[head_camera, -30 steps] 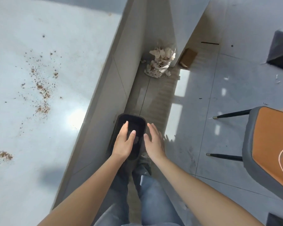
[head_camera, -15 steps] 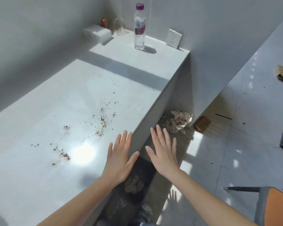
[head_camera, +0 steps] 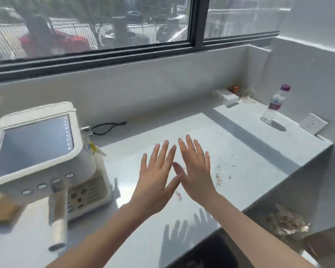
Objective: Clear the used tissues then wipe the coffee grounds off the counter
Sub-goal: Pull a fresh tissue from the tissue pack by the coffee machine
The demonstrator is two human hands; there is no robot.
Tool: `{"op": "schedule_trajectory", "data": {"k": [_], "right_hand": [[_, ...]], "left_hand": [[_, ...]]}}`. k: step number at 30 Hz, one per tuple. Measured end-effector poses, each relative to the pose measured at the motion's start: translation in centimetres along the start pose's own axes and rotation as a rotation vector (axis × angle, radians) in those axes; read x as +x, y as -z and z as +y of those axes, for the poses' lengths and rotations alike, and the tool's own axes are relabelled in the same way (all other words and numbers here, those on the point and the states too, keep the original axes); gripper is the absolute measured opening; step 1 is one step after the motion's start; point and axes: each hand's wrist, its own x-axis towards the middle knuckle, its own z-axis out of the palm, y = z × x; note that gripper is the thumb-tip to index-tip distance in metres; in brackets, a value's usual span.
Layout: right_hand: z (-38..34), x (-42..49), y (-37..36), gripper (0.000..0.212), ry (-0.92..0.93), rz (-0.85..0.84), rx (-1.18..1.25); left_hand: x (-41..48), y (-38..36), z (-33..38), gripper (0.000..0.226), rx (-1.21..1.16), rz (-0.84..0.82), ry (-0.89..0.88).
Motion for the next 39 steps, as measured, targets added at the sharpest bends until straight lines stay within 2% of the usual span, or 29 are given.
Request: {"op": "schedule_trajectory", "data": {"k": [7,11,16,20,24,27,29,31,34,39], "right_hand": [[-17.2,5.8,-4.4,0.06,0.177,-0.005,0.302],[-26.1,8.8,-7.8,0.062,0.287,-0.012,0.368],[-36.1,10.6,-13.4,0.056,0.439,-0.107,0.502],[-41.6,10.2,-18.9,0.053,0.475,-0.259,0.581],[-43.5,9.0,-25.7,0.049,0.376,-0.435,0.589],[-42.2,8.8,-30.1,0.042,0.178,-0.477,0.501],[-40.8,8.7,-32.2,0.042,0.061,-0.49,0.445],[-39.6,8.5,-33.8,0.044,0.009,-0.513,0.385],[-38.8,8.5,-35.2,0.04,0.044,-0.507,0.302],[-39.9,8.2,-36.5,0.011,-0.01,-0.422,0.287]], "left_hand": [[-6.1,13.0,-11.1,0.064,-0.02,0.231,0.128],[-10.7,18.8,-18.8,0.064,0.047,0.362,0.255],[-15.3,22.8,-28.8,0.066,0.086,0.408,0.466],[-18.2,23.1,-35.5,0.066,-0.034,0.344,0.63],[-19.8,22.0,-40.6,0.082,-0.126,0.203,0.717],[-20.4,20.2,-43.0,0.06,-0.306,0.11,0.776],[-20.9,18.4,-44.2,0.057,-0.337,0.106,0.769],[-21.3,16.6,-45.3,0.055,-0.277,0.12,0.749],[-21.2,15.0,-46.6,0.046,-0.176,0.233,0.721],[-20.0,14.7,-47.4,0.011,-0.092,0.344,0.79]]}}
